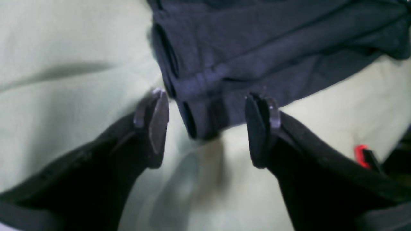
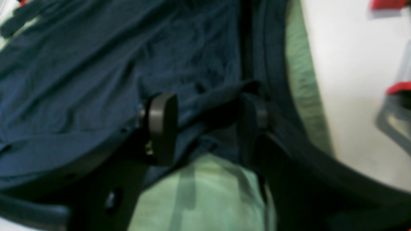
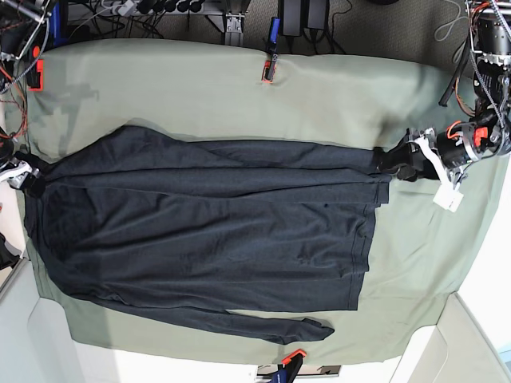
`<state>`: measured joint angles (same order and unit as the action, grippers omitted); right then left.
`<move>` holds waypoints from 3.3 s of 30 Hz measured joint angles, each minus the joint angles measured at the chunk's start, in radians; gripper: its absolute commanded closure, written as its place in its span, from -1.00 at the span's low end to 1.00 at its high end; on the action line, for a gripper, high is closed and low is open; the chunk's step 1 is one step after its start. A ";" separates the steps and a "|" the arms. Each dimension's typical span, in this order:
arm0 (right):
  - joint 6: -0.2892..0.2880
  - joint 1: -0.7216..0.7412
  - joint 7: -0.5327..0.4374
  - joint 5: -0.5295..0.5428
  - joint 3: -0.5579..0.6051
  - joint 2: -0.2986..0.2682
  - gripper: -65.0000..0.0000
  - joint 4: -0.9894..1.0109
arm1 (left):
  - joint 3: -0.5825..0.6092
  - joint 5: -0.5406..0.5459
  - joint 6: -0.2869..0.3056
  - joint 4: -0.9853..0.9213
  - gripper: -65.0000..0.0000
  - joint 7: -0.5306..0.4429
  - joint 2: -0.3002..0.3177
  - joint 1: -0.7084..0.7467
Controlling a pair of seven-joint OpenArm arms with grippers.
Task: Fold the T-shirt properly
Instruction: 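Drag the grasped sleeve cuff with the left gripper across the shirt body, then release the sleeve and regrasp the shirt side edge with the left gripper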
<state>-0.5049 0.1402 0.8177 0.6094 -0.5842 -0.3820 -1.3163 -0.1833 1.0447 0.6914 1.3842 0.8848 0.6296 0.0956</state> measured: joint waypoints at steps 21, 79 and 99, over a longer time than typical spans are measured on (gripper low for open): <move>0.087 -0.116 -0.107 -0.140 -0.011 0.003 0.06 -0.051 | -0.005 -0.295 -0.032 0.029 -0.23 -0.191 -0.109 0.047; 0.001 0.183 -0.168 -0.215 -0.013 -0.031 1.00 0.251 | 0.162 -0.414 0.008 -0.104 1.00 -0.179 0.014 -0.327; 0.007 0.201 -0.186 -0.174 0.095 -0.033 0.13 0.315 | 0.264 -0.111 0.001 -0.355 -0.03 -0.072 -0.045 -0.490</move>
<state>-0.4976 0.3408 0.6319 0.4355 -0.4889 -0.4152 -1.0016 0.0807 0.9337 0.6922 1.0294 0.8127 0.5850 -0.3946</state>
